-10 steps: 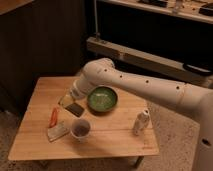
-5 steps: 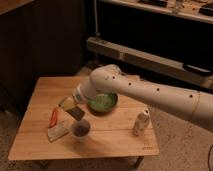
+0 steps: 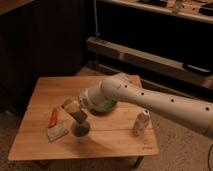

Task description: Place the eraser in the ceramic cup

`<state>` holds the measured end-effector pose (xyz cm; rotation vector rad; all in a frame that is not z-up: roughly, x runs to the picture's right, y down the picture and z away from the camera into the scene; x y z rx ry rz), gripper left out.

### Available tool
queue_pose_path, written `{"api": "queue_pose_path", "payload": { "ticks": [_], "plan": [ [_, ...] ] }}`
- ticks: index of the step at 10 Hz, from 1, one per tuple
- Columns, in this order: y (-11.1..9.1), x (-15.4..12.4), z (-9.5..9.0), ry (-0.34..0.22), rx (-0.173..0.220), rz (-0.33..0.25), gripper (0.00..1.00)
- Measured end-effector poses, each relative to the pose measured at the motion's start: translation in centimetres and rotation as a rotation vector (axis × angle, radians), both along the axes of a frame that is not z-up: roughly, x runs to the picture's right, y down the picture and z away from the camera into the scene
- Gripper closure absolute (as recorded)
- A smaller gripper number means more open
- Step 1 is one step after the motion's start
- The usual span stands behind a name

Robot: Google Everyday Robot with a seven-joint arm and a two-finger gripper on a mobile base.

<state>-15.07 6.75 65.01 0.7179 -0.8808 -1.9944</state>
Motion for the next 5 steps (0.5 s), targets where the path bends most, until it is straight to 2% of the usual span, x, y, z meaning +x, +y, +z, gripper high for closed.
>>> {"api": "queue_pose_path", "payload": {
  "ticks": [1,3,5],
  "plan": [
    [0.06,-0.52,0.41,0.010,-0.010,-0.017,0.99],
    [0.29,-0.34,0.77,0.017,-0.014,-0.013,1.00],
    [0.54,-0.09,0.83,0.001,-0.001,-0.001,1.00]
  ]
}}
